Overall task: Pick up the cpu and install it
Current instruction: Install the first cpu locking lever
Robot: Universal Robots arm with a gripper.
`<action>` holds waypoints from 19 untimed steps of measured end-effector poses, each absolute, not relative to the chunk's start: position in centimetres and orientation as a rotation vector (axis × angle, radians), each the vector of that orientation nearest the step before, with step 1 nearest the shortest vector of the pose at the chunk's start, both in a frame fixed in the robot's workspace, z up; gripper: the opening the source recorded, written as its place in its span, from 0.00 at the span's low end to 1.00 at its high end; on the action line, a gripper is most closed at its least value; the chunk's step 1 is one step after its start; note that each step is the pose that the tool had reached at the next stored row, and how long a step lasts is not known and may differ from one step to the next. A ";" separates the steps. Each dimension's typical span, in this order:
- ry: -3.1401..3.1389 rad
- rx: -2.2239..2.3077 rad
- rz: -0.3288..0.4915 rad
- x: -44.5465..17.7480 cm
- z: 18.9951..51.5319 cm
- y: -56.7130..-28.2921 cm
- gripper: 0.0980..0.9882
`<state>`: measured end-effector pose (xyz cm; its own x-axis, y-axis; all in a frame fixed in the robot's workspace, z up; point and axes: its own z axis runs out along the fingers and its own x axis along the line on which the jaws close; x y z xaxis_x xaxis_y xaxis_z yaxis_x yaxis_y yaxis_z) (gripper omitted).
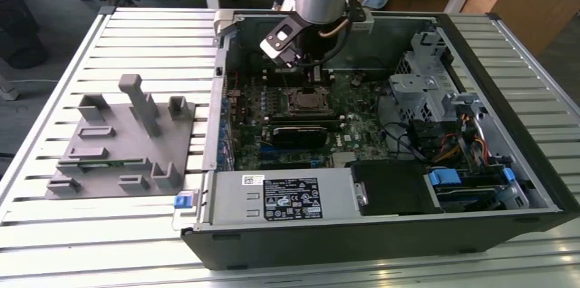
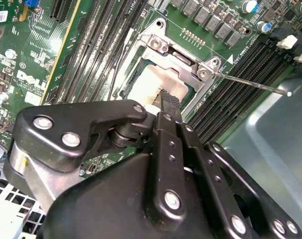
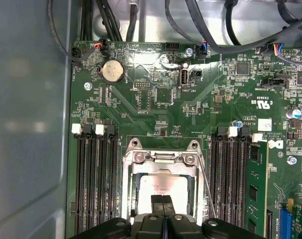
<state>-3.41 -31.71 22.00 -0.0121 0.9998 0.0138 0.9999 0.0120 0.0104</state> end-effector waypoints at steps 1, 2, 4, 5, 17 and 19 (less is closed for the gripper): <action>-2.233 -2.206 -0.027 -3.4 22.0 -31.7 0.01; -2.233 -2.206 -0.027 -3.4 22.0 -31.7 0.01; -2.233 -2.206 -0.027 -3.4 22.1 -31.7 0.01; -2.233 -2.206 -0.027 -3.4 22.1 -31.7 0.01; -2.233 -2.207 -0.026 -3.4 22.3 -31.7 0.01; -2.233 -2.207 -0.026 -3.4 22.3 -31.7 0.01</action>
<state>-3.39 -31.70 22.31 -0.0120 0.9998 0.0128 0.9999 0.0119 0.0104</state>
